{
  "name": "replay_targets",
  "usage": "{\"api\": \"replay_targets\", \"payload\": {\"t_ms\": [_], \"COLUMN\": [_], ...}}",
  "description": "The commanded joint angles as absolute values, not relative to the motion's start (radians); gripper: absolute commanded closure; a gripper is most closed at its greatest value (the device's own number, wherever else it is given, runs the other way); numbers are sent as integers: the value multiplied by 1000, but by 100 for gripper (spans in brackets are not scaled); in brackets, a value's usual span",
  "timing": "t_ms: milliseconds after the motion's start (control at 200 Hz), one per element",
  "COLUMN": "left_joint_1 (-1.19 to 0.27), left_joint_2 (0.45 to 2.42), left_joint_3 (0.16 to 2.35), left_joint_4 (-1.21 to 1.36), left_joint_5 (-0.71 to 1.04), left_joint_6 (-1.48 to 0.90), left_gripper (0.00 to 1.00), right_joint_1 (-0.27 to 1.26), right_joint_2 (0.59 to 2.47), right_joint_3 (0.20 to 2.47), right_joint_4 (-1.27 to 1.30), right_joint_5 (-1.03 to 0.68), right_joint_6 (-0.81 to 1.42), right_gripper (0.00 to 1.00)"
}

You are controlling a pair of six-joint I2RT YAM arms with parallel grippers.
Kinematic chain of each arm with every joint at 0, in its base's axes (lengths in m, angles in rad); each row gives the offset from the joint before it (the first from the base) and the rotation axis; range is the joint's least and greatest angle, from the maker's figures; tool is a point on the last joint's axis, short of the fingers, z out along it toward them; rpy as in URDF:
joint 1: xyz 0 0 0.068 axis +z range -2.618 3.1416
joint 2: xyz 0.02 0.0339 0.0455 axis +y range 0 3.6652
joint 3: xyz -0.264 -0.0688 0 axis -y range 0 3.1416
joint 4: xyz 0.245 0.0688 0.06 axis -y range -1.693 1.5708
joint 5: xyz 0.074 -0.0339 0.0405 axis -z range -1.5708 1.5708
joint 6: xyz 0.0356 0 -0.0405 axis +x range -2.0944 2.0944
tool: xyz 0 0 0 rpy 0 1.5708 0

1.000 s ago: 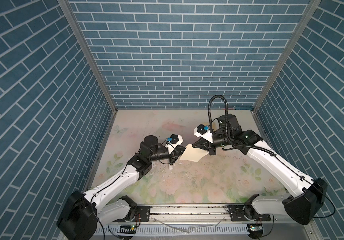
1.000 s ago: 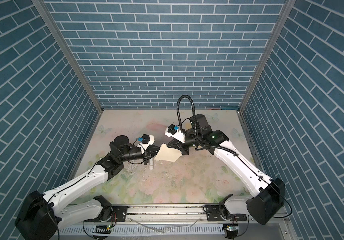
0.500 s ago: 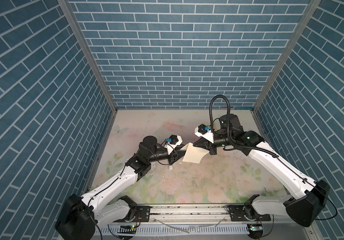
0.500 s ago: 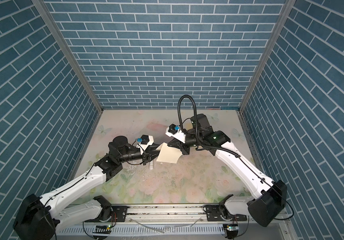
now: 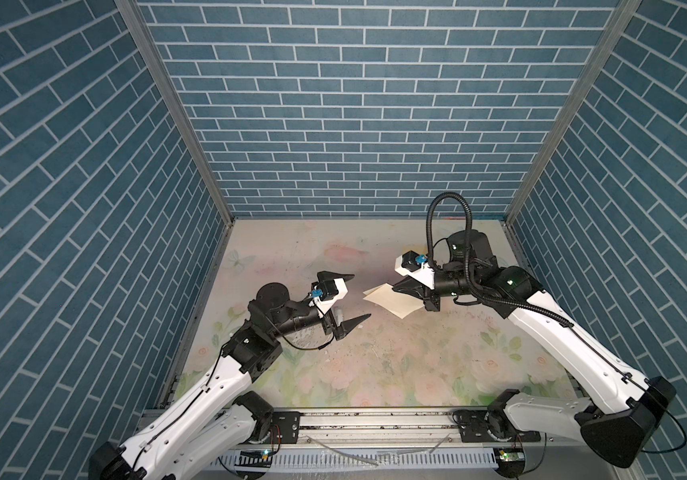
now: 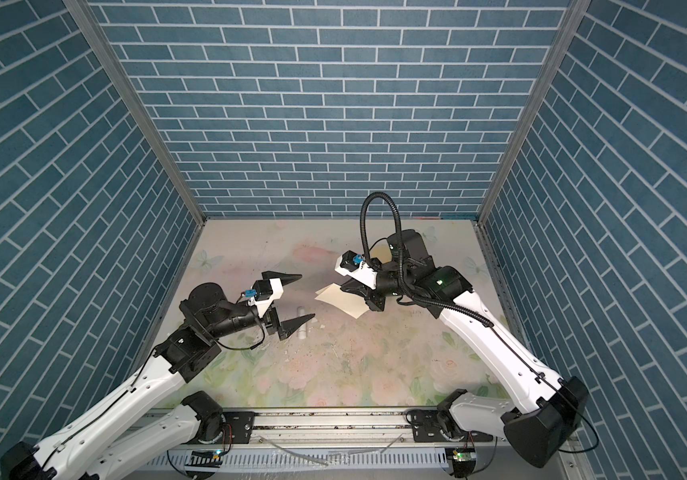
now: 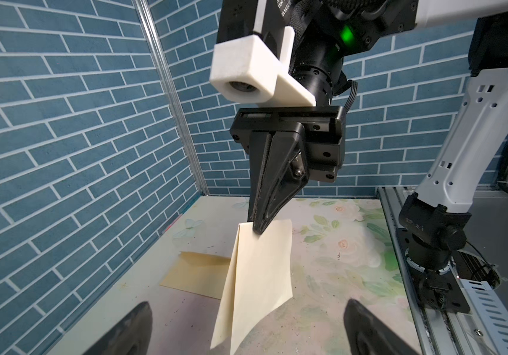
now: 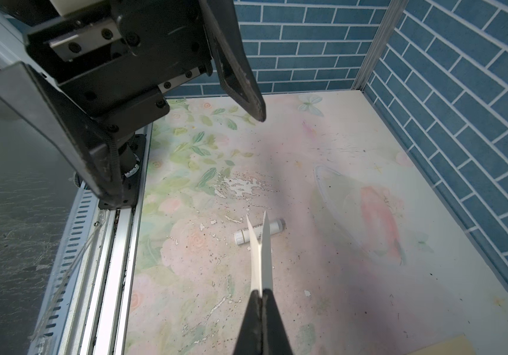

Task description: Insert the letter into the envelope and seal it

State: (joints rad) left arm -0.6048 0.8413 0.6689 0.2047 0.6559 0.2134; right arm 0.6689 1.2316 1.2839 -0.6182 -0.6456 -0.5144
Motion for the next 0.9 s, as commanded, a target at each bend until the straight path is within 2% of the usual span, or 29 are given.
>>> {"api": "replay_targets", "payload": {"t_ms": [0,220,425,630,895], "left_joint_1": [-603,-605,-604,-604,-604], "left_joint_2": [895,998,1035,1039,1051], "left_joint_3": [693,737,743,738,737], "left_joint_4": [228,270,271,257,238], "left_joint_5": [713,771,828,857,878], "left_joint_6": [183,152,146,146,150], "left_gripper": [4,20,47,65,75], "right_joint_1": [704,765,786,788,789], "right_joint_2": [1262,1298,1305,1303,1298], "right_joint_3": [1304,1336,1339,1338,1335], "right_joint_4": [-652,-664,-667,-661,-650], "right_joint_5": [-648,-635,-619,-615,-611], "right_joint_6": [-567,-582,-592,-601,-603], "right_gripper": [100,100,100,100,100]}}
